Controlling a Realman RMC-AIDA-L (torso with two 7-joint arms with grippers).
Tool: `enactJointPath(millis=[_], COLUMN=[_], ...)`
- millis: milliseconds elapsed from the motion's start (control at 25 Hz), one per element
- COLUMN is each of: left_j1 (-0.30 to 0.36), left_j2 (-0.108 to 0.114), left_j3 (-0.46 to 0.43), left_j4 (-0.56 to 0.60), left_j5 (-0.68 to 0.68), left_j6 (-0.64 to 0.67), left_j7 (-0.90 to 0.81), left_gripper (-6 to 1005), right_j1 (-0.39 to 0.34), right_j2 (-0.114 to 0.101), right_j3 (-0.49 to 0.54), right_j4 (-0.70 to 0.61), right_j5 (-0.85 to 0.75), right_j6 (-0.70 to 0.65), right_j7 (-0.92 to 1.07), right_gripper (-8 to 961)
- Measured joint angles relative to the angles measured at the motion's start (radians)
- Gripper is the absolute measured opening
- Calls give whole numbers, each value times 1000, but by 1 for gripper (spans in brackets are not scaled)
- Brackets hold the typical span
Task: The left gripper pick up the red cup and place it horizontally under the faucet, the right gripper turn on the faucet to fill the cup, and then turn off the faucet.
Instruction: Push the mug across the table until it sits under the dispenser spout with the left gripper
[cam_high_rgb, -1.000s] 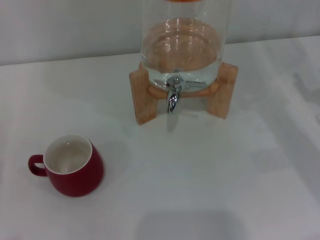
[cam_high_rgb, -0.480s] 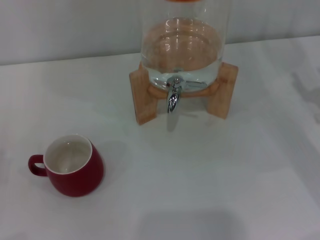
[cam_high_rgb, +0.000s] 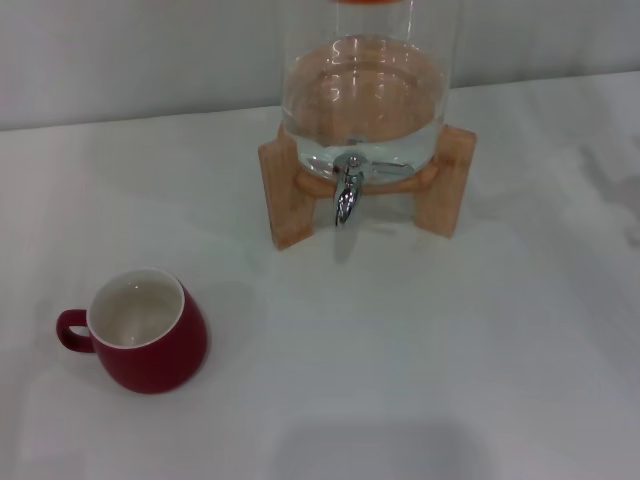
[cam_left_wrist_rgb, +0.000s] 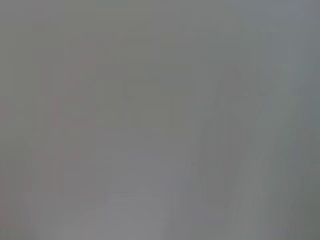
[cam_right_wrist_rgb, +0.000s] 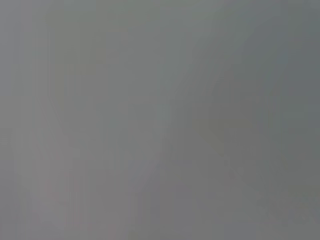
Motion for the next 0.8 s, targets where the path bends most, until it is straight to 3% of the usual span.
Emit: enactJointPath(millis=[800], left_j1=[4], left_j2=[-2], left_j3=[1], left_j4=[-1], left_j5=[251], left_j6=[0], left_j7=[1], left_gripper=[873], right_j1=[1], right_j2=[0], right_j3=[-28], right_j4=[5], right_j5=[-4], right_j6=[-9], right_j7=[-2], right_gripper=[832])
